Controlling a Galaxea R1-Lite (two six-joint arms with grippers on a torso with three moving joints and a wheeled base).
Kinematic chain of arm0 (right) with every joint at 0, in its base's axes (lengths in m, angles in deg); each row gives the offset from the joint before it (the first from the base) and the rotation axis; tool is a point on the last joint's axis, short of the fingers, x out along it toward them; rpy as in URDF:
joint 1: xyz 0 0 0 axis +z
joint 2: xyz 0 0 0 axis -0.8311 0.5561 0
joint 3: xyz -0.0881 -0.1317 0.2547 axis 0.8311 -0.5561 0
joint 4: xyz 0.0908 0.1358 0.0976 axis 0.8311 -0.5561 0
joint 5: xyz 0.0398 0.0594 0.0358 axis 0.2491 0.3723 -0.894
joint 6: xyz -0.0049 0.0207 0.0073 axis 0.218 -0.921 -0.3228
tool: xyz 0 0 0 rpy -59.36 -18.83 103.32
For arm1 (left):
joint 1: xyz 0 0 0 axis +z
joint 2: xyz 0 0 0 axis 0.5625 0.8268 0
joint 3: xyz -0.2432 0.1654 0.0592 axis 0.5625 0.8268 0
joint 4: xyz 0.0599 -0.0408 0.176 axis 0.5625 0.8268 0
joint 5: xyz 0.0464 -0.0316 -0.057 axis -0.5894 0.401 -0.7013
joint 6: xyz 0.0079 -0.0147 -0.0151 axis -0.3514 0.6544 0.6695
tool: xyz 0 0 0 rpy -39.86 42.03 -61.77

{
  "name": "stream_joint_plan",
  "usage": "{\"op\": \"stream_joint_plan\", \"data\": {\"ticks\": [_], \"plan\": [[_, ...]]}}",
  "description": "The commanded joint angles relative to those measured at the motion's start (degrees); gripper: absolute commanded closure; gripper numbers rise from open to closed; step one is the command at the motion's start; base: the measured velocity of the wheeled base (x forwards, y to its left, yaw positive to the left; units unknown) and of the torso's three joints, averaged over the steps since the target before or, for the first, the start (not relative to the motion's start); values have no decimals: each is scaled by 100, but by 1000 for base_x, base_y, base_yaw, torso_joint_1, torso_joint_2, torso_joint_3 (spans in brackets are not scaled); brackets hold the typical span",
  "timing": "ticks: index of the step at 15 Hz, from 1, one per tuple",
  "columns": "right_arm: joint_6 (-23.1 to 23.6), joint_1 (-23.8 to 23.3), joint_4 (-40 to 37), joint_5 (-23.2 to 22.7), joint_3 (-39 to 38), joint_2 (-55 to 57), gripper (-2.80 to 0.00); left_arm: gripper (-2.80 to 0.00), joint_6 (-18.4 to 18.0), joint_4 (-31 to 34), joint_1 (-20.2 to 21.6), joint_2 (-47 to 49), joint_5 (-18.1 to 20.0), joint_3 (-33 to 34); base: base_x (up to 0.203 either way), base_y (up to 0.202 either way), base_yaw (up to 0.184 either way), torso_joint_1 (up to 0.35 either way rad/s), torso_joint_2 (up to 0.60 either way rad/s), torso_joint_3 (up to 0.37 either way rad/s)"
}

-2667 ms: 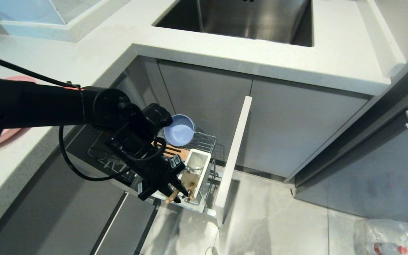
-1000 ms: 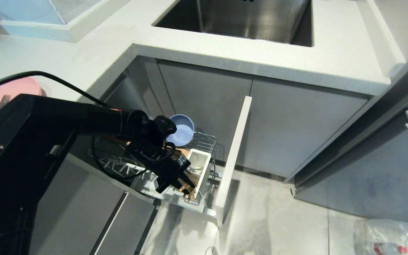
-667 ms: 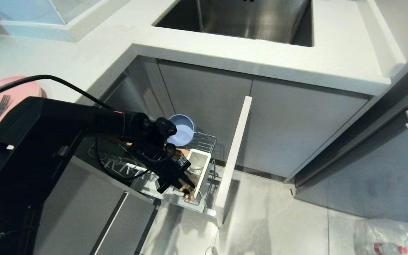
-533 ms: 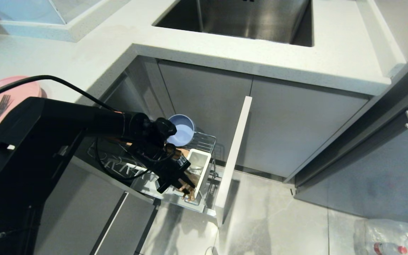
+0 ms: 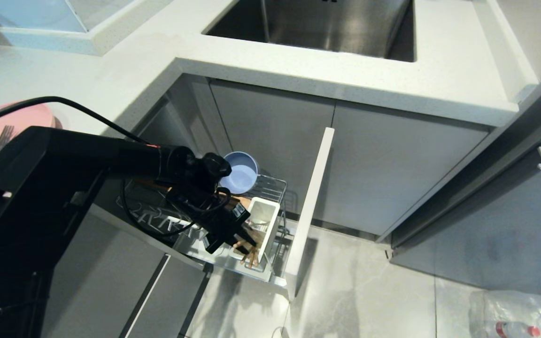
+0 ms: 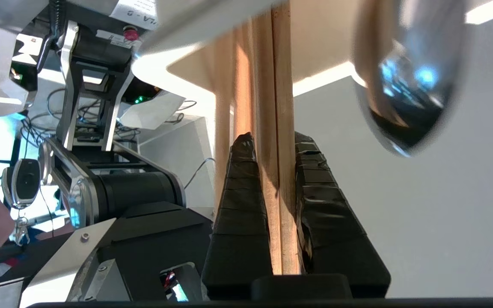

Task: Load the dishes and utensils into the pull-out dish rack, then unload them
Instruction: Pick up the chopsticks and place it in the cupboard

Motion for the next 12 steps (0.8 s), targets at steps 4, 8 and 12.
{"op": "stream_joint_plan", "data": {"ticks": [4, 8, 12], "plan": [[-1, -2, 4, 1, 0, 0, 0, -280, 26, 20, -8, -115, 5, -2, 0, 0, 0, 0, 0, 0], [-1, -2, 4, 8, 0, 0, 0, -280, 49, 26, 10, -264, -12, -2, 0, 0, 0, 0, 0, 0], [-1, -2, 4, 0, 0, 2, 0, -280, 62, 43, 10, -707, -108, 4, 0, 0, 0, 0, 0, 0]]}}
